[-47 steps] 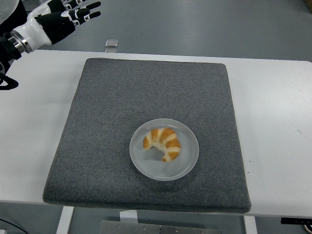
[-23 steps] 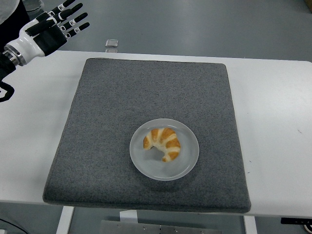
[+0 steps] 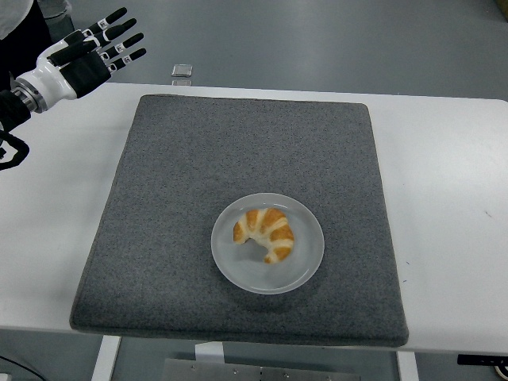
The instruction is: Place the bread on the plate
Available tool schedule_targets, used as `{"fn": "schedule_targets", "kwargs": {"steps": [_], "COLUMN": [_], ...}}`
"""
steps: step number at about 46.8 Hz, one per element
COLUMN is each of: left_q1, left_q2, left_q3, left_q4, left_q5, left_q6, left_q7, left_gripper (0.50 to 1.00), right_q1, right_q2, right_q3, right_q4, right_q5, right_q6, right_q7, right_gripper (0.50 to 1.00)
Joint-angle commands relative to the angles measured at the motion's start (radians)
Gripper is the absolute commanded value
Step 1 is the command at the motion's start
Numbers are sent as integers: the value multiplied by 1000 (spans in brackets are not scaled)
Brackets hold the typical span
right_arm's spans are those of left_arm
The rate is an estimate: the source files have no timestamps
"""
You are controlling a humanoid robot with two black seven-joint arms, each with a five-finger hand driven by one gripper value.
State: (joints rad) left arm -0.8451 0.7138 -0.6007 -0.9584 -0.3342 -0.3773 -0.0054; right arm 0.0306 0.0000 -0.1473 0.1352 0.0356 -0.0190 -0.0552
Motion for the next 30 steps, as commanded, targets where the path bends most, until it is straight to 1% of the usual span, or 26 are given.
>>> {"fn": "schedule_targets", "kwargs": {"steps": [1, 30], "left_q1": [0, 0], "left_q2": [3, 4], "left_q3": [-1, 1], "left_q4": [1, 3], "left_q5": [1, 3], "left_q6": [0, 0], "left_q7": [1, 1], "left_gripper": [994, 994], "right_q1": [0, -1], "right_q2": [0, 0], "right_q3": [0, 0], "right_q4": [-2, 3], "right_q5": [0, -2], "right_q6": [1, 2], "right_q7": [0, 0], "right_gripper": [930, 930]}}
